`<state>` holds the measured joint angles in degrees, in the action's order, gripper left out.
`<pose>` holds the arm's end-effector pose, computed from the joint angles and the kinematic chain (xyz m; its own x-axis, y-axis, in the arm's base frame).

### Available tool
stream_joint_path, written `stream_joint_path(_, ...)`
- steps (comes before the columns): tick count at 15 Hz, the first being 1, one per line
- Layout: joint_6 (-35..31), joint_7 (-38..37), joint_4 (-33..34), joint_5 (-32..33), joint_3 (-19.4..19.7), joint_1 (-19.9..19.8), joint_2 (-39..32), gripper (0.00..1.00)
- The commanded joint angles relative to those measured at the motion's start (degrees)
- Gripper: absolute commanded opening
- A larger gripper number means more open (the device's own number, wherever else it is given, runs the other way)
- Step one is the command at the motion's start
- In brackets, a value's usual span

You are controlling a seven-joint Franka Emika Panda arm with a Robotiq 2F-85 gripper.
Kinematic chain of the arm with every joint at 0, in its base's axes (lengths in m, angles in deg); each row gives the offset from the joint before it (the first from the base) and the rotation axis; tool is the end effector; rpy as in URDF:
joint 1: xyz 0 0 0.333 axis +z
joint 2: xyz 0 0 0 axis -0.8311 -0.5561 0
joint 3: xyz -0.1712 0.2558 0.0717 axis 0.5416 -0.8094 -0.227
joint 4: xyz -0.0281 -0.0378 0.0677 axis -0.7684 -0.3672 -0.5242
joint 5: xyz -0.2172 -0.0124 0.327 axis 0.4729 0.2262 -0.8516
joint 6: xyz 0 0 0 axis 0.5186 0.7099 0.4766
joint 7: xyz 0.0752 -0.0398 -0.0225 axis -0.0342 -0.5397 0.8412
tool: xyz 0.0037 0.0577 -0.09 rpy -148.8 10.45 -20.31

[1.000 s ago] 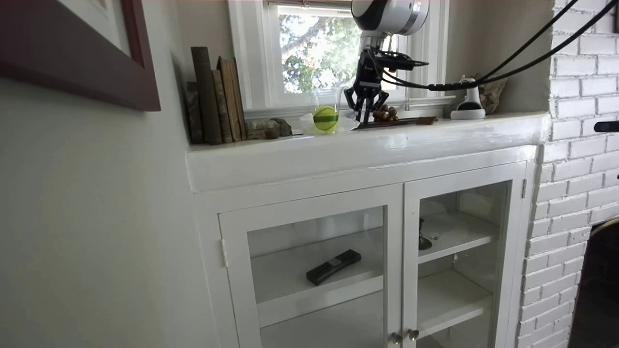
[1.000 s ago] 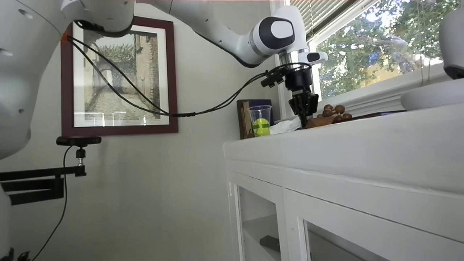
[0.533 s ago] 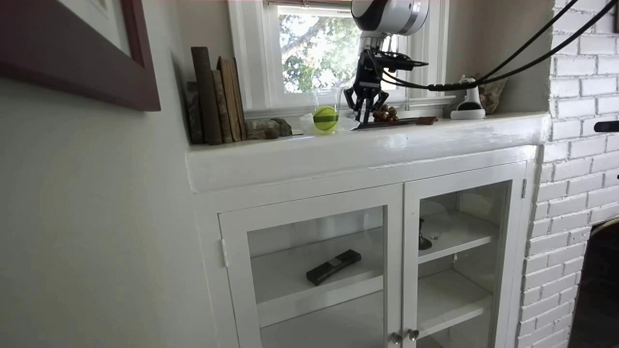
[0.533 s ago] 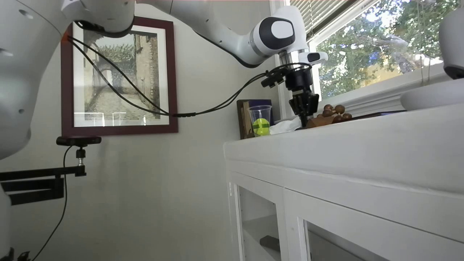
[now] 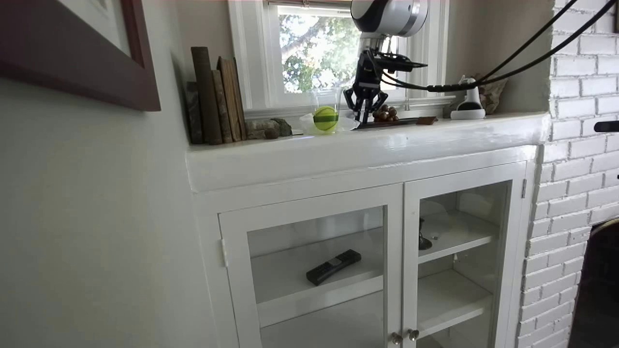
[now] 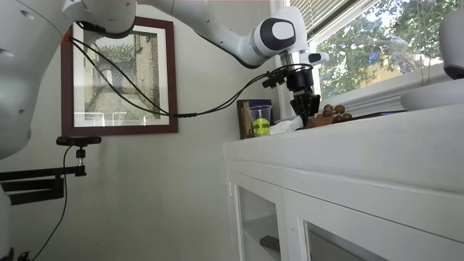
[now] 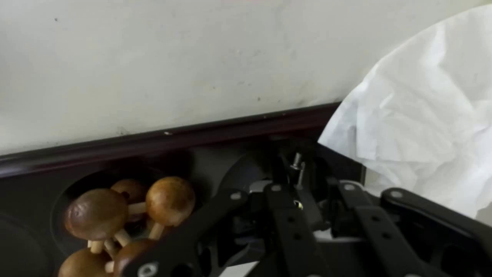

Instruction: Move one object on top of the cabinet to the right.

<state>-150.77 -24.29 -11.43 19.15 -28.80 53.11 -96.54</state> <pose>0.6834 -0.0713 0.4965 0.8849 -0.4153 0.2109 -0.3951 -0.9091 -0.1321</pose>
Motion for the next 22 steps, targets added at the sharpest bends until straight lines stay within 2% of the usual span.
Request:
stream_joint_path(1, -0.1, -0.7, 2.1, -0.4, 0.2, 0.0, -1.6, 0.25)
stream_joint_path(2, -0.1, -0.7, 2.1, -0.5, 0.1, 0.0, -1.6, 0.25)
stream_joint_path(3, -0.1, -0.7, 2.2, -0.4, 0.2, 0.1, -1.6, 0.19)
stream_joint_path(4, -0.3, -0.8, 2.1, -0.3, 0.2, 0.1, -1.6, 0.04)
stream_joint_path(7, -0.2, -0.8, 2.3, -0.4, 0.2, 0.1, -1.7, 0.00)
stream_joint_path(22, 3.6, -2.4, 2.2, -0.8, 0.1, 0.2, 0.9, 0.02)
